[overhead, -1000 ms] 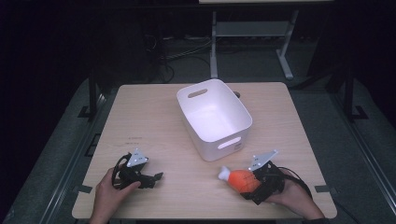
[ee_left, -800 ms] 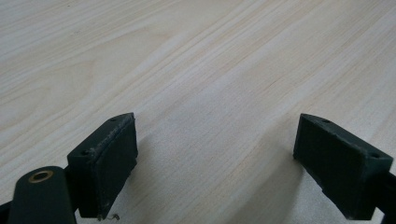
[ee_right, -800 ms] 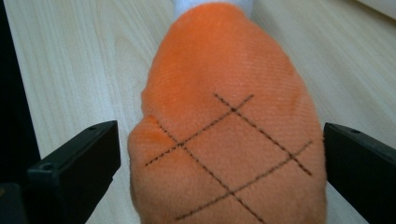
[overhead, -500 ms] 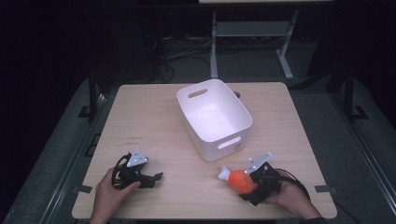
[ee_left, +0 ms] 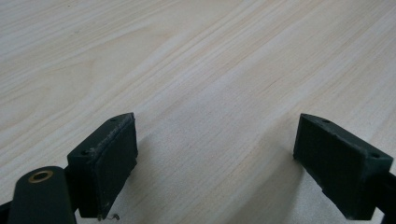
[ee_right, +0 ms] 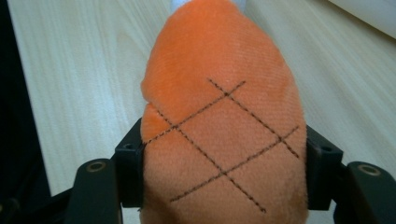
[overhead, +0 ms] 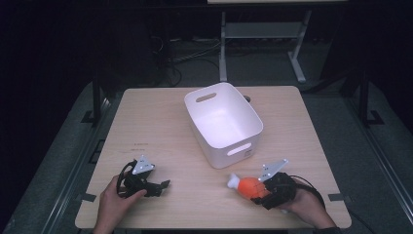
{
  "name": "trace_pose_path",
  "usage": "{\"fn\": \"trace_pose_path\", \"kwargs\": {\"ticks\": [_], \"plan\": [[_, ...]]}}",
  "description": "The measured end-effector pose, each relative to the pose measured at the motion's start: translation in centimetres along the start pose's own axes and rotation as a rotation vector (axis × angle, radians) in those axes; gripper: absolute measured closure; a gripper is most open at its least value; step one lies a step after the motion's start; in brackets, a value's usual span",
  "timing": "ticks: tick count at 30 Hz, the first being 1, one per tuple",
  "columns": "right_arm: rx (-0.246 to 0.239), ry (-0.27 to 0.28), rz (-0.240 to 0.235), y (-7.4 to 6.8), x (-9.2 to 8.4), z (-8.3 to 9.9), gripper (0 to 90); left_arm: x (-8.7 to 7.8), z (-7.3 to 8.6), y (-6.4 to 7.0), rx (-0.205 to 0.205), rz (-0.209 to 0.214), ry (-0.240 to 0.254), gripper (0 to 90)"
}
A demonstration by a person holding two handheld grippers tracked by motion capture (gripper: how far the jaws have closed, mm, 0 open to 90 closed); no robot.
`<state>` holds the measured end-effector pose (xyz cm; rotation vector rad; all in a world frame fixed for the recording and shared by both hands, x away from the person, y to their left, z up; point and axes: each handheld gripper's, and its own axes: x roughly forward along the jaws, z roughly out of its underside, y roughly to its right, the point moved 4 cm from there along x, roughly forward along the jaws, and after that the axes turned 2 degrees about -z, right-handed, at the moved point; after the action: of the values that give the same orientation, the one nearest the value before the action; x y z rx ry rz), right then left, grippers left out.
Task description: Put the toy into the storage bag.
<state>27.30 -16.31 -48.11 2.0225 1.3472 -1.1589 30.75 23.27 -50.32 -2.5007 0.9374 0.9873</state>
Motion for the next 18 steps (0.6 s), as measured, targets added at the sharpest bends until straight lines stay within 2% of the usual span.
{"fn": "trace_pose_path", "kwargs": {"ticks": [8, 18], "plan": [[0.034, 0.017, 0.004, 0.3, -1.2, 0.2, 33.7, 0.0, 0.0, 0.0, 0.000, 0.000, 0.000, 12.7], [0.088, 0.043, 0.056, 1.8, -3.3, 1.4, 31.1, 0.0, 0.0, 0.0, -0.001, 0.000, 0.000, 12.7]]}}
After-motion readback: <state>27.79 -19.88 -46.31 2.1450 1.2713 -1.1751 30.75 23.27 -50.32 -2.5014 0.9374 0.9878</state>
